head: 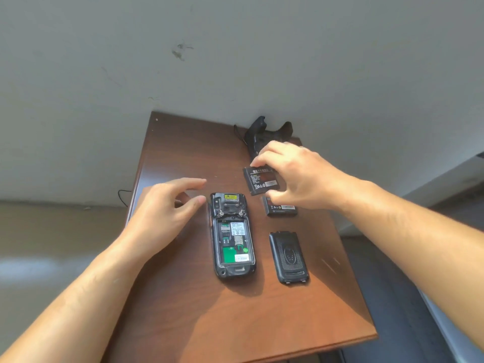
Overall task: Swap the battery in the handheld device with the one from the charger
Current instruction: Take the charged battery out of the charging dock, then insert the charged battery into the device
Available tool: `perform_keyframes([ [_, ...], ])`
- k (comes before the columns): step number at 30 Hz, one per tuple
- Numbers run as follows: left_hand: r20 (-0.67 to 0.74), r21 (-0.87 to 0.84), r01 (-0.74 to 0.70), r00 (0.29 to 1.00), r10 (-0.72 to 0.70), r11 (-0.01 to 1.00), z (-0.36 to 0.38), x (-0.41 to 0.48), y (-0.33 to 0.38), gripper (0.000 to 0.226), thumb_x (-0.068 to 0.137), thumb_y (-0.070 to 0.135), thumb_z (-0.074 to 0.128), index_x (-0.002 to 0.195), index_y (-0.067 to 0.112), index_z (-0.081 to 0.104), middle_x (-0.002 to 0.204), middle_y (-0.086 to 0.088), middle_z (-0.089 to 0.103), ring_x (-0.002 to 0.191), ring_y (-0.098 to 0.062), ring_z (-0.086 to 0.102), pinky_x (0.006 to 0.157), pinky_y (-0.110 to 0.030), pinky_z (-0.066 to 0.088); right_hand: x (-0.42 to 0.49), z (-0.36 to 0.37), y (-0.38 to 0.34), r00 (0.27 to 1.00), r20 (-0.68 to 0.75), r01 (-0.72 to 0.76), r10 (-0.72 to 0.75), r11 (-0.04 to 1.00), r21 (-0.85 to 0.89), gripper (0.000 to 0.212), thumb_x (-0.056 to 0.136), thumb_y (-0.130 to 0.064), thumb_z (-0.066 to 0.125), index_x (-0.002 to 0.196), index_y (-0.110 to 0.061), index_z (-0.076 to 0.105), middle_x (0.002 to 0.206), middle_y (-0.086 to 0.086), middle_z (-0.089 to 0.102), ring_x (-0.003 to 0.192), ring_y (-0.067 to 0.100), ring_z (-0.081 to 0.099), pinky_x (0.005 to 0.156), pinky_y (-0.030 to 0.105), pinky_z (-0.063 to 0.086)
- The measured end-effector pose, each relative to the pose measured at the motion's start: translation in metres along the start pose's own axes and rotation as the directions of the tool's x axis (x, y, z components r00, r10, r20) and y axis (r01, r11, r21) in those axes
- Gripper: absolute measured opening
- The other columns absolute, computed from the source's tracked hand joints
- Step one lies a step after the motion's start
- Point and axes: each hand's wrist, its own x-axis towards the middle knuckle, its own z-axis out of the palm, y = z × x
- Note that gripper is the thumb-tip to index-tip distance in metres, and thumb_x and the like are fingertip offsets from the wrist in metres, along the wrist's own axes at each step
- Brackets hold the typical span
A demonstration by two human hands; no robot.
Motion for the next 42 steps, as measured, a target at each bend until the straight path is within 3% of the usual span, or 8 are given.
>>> perform_keyframes([
  [5,0.065,-0.245,0.085,0.995,-0.071,0.966,-0.007,-0.012,0.024,0.017,0.089,0.028,0.070,0.105,0.027,0.076,0.088,0.012,0.078,0.066,-0.018,0.073,0.054,-0.027,0.055,-0.020,0.025,-0.029,0.992,-0.030,0.125,-0.126,0.991,-0.044,0.053,0.075,-0.029,0.068,0.127,-0.022,0.060,0.126,-0.001,0.060,0.106,0.024,0.061,0.087,0.045,0.051],
  [13,0.228,-0.176,0.283,0.943,-0.241,0.943,-0.007,-0.044,0.038,0.022,0.088,0.045,0.068,0.085,0.026,0.079,0.066,0.003,0.074,0.044,-0.014,0.060,0.045,-0.019,0.044,-0.039,0.039,-0.060,0.967,-0.131,0.212,-0.217,0.976,-0.046,0.050,0.073,-0.021,0.064,0.123,-0.017,0.065,0.120,0.001,0.063,0.096,0.027,0.063,0.077,0.045,0.052],
  [18,0.273,-0.250,0.326,0.927,-0.257,0.912,-0.004,-0.063,0.047,0.019,0.088,0.038,0.070,0.085,0.020,0.078,0.069,0.004,0.075,0.050,-0.005,0.058,0.046,-0.017,0.044,-0.045,0.040,-0.075,0.944,-0.182,0.264,-0.276,0.961,-0.086,0.050,0.068,-0.016,0.065,0.118,-0.015,0.067,0.115,0.003,0.066,0.094,0.031,0.065,0.074,0.047,0.051],
  [24,0.332,-0.469,0.451,0.887,-0.322,0.759,-0.001,-0.071,0.048,0.016,0.089,0.021,0.071,0.084,0.007,0.076,0.062,-0.003,0.065,0.062,-0.015,0.060,0.054,-0.020,0.046,-0.052,0.035,-0.084,0.923,-0.231,0.288,-0.307,0.951,-0.112,0.044,0.075,-0.021,0.062,0.119,-0.017,0.067,0.118,0.003,0.066,0.107,0.029,0.065,0.087,0.047,0.050],
  [29,0.311,-0.604,0.485,0.874,-0.373,0.632,0.012,-0.074,0.052,0.014,0.088,0.016,0.072,0.083,0.003,0.076,0.063,-0.005,0.067,0.056,-0.014,0.057,0.063,-0.024,0.055,-0.075,0.037,-0.083,0.961,-0.278,0.049,0.000,0.984,0.169,0.074,0.077,-0.030,0.071,0.146,-0.025,0.048,0.140,-0.002,0.050,0.131,0.023,0.048,0.107,0.044,0.043],
  [34,0.302,-0.646,0.495,0.865,-0.400,0.581,0.018,-0.076,0.054,0.007,0.085,0.014,0.074,0.079,0.013,0.075,0.075,-0.009,0.074,0.059,-0.015,0.059,0.068,-0.030,0.056,-0.100,0.062,-0.106,0.861,-0.312,-0.134,0.402,0.771,0.622,0.091,0.074,-0.047,0.081,0.153,-0.023,0.042,0.142,-0.011,0.048,0.131,0.006,0.050,0.111,0.030,0.042],
  [37,0.280,-0.692,0.470,0.875,-0.396,0.548,0.020,-0.080,0.054,0.012,0.086,0.007,0.072,0.091,0.013,0.063,0.075,-0.013,0.071,0.055,-0.018,0.057,0.066,-0.031,0.052,-0.097,0.077,-0.121,0.816,-0.328,-0.108,0.476,0.683,0.722,0.081,0.073,-0.043,0.086,0.145,-0.025,0.053,0.133,-0.013,0.058,0.121,0.002,0.059,0.097,0.029,0.053],
  [42,0.235,-0.656,0.425,0.900,-0.367,0.624,0.022,-0.081,0.055,0.038,0.085,0.011,0.074,0.117,0.025,0.059,0.074,-0.011,0.073,0.062,-0.020,0.058,0.068,-0.031,0.055,-0.085,0.080,-0.119,0.803,-0.364,-0.006,0.472,0.618,0.786,0.049,0.079,-0.023,0.087,0.126,-0.023,0.071,0.118,-0.010,0.072,0.104,0.007,0.070,0.083,0.026,0.060],
])
